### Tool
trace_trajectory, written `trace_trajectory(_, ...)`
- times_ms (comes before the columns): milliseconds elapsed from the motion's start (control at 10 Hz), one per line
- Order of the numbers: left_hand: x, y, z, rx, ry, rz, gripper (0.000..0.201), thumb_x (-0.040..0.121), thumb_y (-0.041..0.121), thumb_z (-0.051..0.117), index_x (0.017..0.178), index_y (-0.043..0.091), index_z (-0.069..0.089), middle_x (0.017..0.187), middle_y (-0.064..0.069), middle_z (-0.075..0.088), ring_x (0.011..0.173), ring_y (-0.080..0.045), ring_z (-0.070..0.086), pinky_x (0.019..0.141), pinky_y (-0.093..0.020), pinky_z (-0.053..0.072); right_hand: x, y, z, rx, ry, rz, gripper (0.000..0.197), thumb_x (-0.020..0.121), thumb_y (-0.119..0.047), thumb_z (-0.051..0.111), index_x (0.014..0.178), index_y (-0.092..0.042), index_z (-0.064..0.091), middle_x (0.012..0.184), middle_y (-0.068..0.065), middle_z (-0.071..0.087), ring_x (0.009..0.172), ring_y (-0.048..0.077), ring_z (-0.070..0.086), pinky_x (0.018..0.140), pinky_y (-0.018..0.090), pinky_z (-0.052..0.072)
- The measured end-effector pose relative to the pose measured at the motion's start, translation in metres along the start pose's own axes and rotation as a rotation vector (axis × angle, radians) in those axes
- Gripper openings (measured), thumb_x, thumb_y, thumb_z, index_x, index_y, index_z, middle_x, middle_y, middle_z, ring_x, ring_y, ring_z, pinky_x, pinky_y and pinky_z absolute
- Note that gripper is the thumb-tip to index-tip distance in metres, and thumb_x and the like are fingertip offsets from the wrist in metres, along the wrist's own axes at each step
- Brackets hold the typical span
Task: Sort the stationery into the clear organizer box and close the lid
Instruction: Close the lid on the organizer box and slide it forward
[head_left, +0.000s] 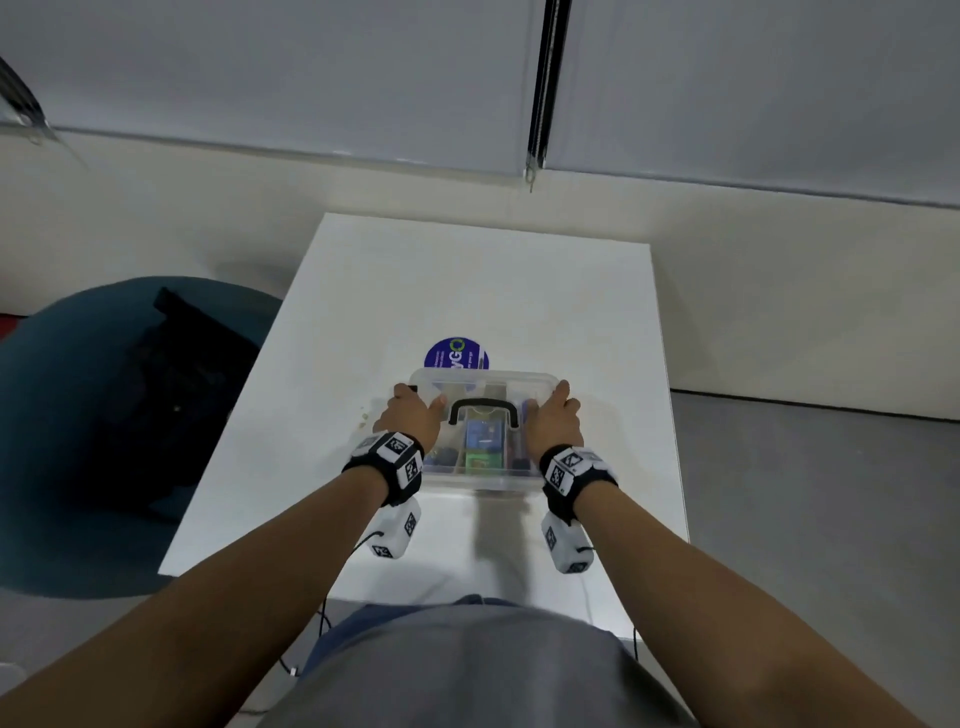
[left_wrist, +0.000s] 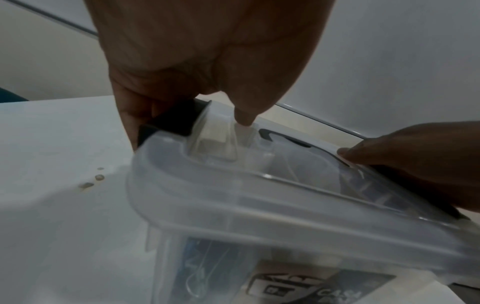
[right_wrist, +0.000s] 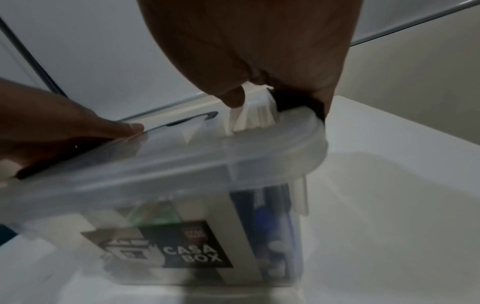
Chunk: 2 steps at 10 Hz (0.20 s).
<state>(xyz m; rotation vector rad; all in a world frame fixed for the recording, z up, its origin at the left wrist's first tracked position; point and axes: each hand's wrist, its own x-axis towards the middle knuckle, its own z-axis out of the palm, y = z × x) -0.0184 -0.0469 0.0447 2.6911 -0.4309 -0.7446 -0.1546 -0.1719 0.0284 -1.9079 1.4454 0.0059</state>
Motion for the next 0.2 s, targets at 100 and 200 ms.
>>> trace_trajectory(100,0.004,0.002,-0.006,-0.024,-0.003,0.035,0.060,0.093,0.055,0.045,0.127,0.007,0.035,0.118,-0.015,0.061,0.100,-0.035,0.063,0.072,-0.036,0.042,-0.003,-0.003,-0.003,-0.006,0.040,-0.034,0.064,0.100,-0.042,0.034,0.153,-0.015,0.009,0.142,0.016,0.034,0.117,0.039,0.052,0.089,0.047,0.048)
trace_trajectory(200,-0.006,-0.011,-0.005,-0.098,-0.053,0.036,0.064,0.093,0.057,0.042,0.132,0.008,0.030,0.117,-0.013,0.063,0.098,-0.031,0.064,0.074,-0.034,0.047,-0.012,0.003,-0.005,-0.014,0.067,-0.035,0.065,0.100,-0.047,0.031,0.154,-0.020,0.006,0.137,0.013,0.039,0.111,0.035,0.056,0.085,0.043,0.051)
